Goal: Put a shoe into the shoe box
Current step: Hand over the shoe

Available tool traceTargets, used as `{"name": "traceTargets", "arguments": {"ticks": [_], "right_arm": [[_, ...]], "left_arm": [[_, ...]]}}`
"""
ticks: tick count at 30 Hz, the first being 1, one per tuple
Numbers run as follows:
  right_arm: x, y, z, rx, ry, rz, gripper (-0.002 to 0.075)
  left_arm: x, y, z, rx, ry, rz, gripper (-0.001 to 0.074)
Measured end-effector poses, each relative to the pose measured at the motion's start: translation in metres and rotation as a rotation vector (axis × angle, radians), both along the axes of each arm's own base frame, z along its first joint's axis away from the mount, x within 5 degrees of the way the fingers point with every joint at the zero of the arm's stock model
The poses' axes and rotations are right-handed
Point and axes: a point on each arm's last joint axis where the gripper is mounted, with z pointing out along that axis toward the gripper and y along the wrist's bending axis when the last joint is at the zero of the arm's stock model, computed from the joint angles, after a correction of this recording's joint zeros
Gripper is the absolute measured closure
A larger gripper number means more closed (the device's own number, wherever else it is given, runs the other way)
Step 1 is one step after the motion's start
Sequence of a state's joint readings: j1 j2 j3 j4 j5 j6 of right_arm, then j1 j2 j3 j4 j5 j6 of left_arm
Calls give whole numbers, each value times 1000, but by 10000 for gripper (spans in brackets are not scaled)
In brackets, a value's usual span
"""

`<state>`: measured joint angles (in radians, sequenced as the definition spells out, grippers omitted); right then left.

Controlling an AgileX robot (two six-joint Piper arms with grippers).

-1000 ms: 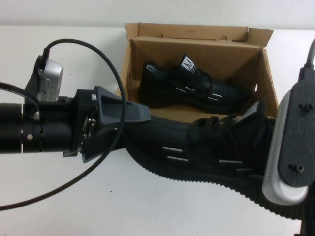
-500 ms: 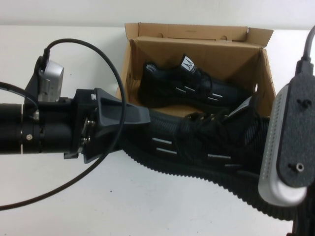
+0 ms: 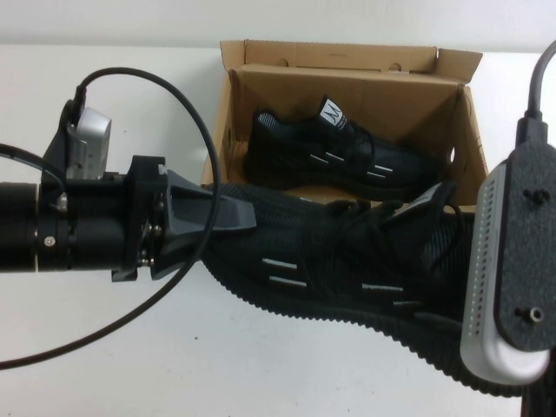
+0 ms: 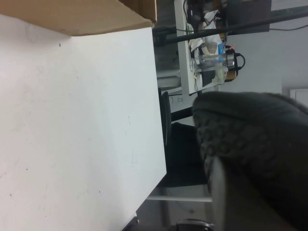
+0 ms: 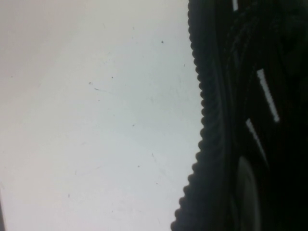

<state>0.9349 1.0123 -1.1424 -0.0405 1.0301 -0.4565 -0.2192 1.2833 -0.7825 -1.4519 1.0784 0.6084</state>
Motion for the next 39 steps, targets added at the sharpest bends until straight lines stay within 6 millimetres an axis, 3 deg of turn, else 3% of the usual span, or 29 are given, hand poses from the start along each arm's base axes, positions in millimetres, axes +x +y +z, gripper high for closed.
{"name": "traceTargets", "arguments": {"ticks": [2,12,15,18,22,24,26,39], "right_arm": [[0,0,0,1,1,0,732],[-1,1,0,34,50,-46,732],[-1,0,0,35,63,-55,699],[-2,0,0,47,80,-74,579],[-2,0,0,72,116,-120,320],[-1,0,0,77,122,-131,235],[-2,0,-1,83,135,-147,197],[-7,-8,36,231,244,-319,223]], "left_arm": [[0,0,0,1,-2,-3,597],[0,0,-1,7,-8,-17,603],[-1,0,-1,8,-14,-21,603],[-1,0,-2,12,-17,-31,603],[-2,0,-2,20,-28,-44,607],[-3,0,-2,22,-39,-51,607],[-2,0,-2,23,-51,-54,608],[9,1,3,-7,-168,50,609]]}}
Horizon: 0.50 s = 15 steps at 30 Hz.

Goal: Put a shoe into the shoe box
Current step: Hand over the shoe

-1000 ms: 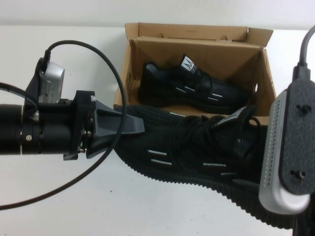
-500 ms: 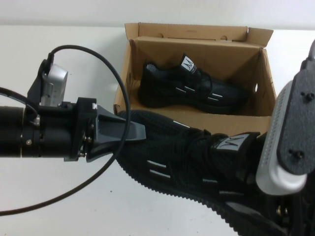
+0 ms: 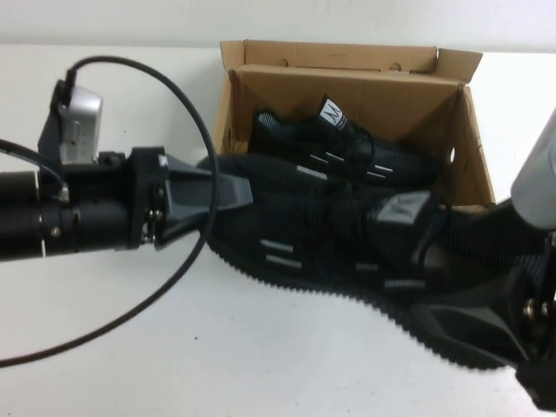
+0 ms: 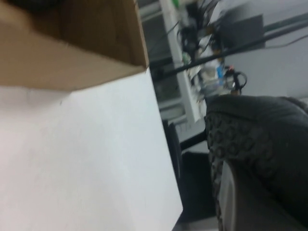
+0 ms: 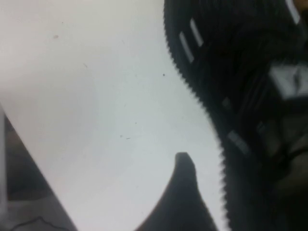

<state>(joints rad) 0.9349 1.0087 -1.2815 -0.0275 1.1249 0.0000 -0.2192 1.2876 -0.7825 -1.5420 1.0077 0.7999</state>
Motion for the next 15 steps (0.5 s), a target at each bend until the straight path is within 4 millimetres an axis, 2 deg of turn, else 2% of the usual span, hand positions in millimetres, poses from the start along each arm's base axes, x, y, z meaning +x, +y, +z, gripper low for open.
{"name": "traceTargets", "arguments": {"ticks": [3,10,15], "right_arm": [[1,-3,0,22,53,-93,223],[11,-10,1,192,211,-495,224],[14,-6,7,365,280,-601,224]], "left_arm": [[4,0,4,-32,-41,39,611],[12,4,2,18,-107,122,613],[15,5,1,40,-137,137,614]]}}
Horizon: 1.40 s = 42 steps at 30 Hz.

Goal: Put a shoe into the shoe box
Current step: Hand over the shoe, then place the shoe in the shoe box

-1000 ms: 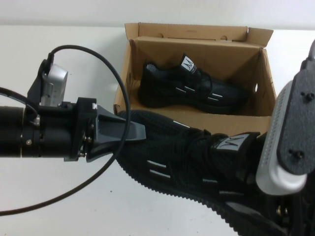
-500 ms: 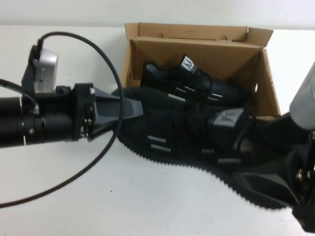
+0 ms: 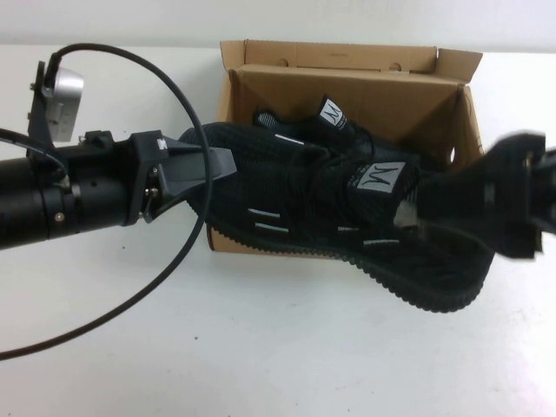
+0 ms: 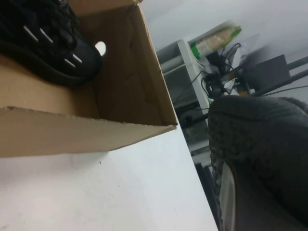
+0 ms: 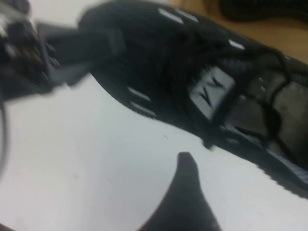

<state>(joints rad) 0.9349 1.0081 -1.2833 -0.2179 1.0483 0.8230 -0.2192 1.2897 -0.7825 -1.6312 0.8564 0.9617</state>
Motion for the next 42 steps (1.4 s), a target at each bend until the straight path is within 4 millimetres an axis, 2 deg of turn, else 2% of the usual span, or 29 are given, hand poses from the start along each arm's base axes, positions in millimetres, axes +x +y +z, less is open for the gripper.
{"name": "traceTargets", "arguments": {"ticks": [8,22,42], "right_arm": [[8,7,4,171,48,-131,224],[37,38,-18,208,141,-292,224],[65,77,-43,234,141,-283,224]], "left_arm": [[1,1,0,28,-45,-1,614],[0,0,0,31,-65,-17,615],[2,2,0,26,-63,0,615]]}}
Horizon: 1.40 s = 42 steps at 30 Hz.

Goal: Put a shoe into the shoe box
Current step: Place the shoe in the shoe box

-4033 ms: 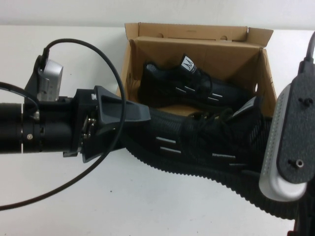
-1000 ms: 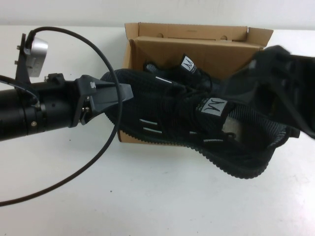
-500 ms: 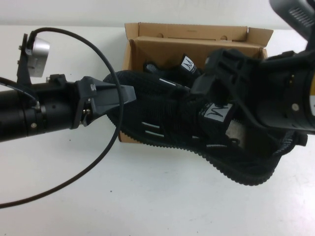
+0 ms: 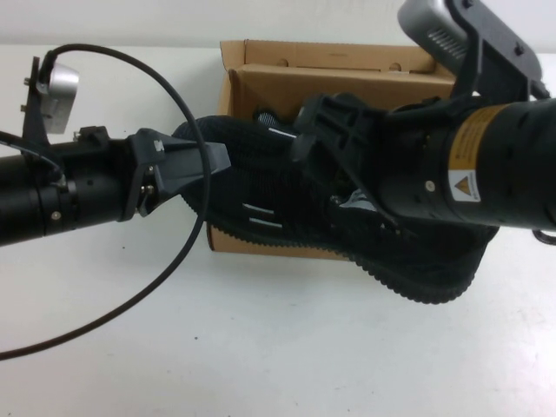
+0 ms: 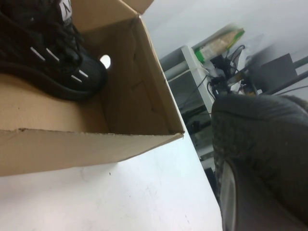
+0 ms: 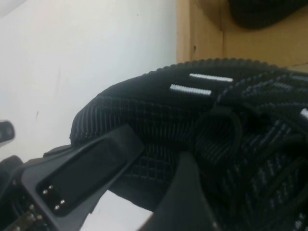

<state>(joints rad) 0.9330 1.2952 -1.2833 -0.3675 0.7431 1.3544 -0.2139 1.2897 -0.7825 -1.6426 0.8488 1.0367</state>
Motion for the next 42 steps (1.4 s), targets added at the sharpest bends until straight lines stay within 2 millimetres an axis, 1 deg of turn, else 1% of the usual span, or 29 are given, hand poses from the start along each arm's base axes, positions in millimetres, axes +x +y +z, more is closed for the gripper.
{"name": "traceTargets", "arguments": {"ticks": [8,12,18,25,28,30,32,36,42], "right_arm": [[3,1,-2,-23,-21,0,224],[0,-4,1,-33,-24,-6,224],[-13,-23,19,-40,-81,18,224],[-37,-56,42,-15,-125,20,224],[-46,-67,46,-2,-95,20,224],[-51,-70,46,2,-62,24,224],[-53,-70,45,-1,-42,35,224],[-47,-60,38,-14,-15,50,224],[-30,-34,22,-38,6,67,224]], "left_arm": [[1,1,0,-2,1,8,616],[0,1,0,-4,1,4,616],[0,0,0,-6,1,-5,617],[-2,-2,1,-8,0,-20,617],[-2,-2,0,-6,0,-16,617],[-1,-2,0,-5,0,-14,617],[-1,-1,0,-2,0,-7,617],[0,-1,0,1,0,-1,617],[0,-1,0,1,2,1,617]]}}
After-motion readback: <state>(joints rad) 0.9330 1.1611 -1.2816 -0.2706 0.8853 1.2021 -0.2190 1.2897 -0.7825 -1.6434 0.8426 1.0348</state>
